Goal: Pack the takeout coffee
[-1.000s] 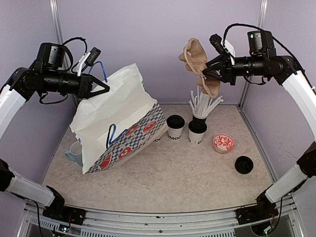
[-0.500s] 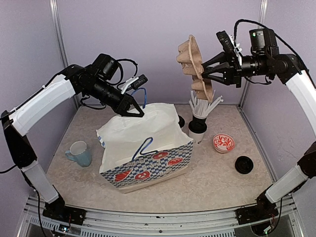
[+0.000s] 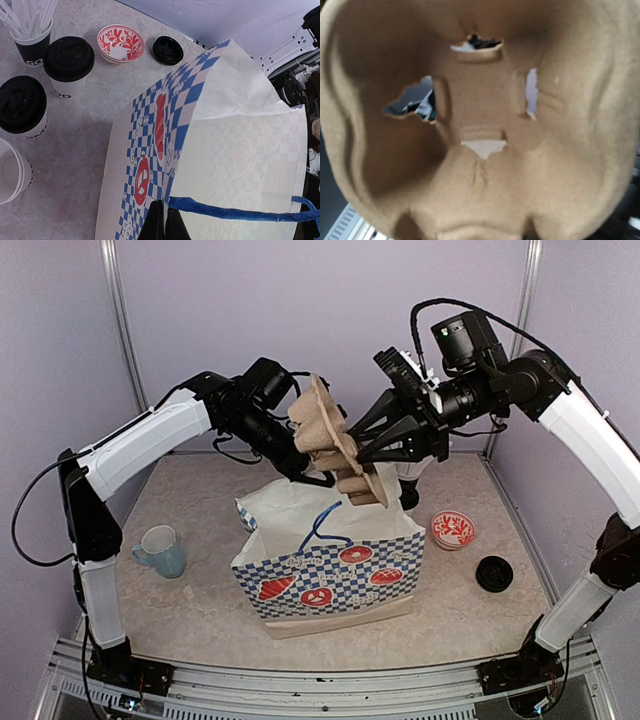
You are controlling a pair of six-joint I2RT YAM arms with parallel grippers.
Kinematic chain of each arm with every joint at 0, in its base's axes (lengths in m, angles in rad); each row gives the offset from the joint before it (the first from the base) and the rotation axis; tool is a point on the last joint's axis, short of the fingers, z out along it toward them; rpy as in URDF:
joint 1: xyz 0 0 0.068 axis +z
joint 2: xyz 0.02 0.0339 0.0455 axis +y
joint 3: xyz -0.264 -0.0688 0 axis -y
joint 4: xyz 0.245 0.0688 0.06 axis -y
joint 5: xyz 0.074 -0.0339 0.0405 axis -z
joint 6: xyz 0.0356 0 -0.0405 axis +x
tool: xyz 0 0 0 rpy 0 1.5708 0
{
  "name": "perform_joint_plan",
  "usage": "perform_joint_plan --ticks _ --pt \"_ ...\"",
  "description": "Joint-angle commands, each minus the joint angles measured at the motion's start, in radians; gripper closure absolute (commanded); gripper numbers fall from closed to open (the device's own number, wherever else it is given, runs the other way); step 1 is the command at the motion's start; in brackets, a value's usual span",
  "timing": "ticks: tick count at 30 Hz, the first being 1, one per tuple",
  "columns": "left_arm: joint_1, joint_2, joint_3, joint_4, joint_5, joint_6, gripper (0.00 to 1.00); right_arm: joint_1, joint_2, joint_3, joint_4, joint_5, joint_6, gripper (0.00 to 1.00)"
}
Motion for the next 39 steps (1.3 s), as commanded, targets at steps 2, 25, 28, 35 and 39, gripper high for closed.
perform_joint_plan --ticks 2,25,28,35,39 --pt "-0.040 0.059 0.071 -0.008 0.065 0.014 1.00 0.033 0.017 0.010 -0.085 0.028 -0.095 0.88" --pt "0.045 -0.078 0.039 0.201 -0.125 -0.139 0.34 0.050 0.097 -0.048 -0.237 0.139 -0.186 0.91" --pt "0.057 -0.128 -0.010 0.232 -0.132 -0.139 0.33 0.050 0.115 -0.042 -0.243 0.140 -0.180 0.92" --pt "0.110 -0.229 -0.126 0.294 -0.182 -0.177 0.31 0.049 0.088 0.014 -0.174 0.162 -0.131 0.96" --pt "0.151 -0.315 -0.231 0.369 -0.195 -0.183 0.31 0.042 0.068 0.022 -0.091 0.225 -0.075 0.97"
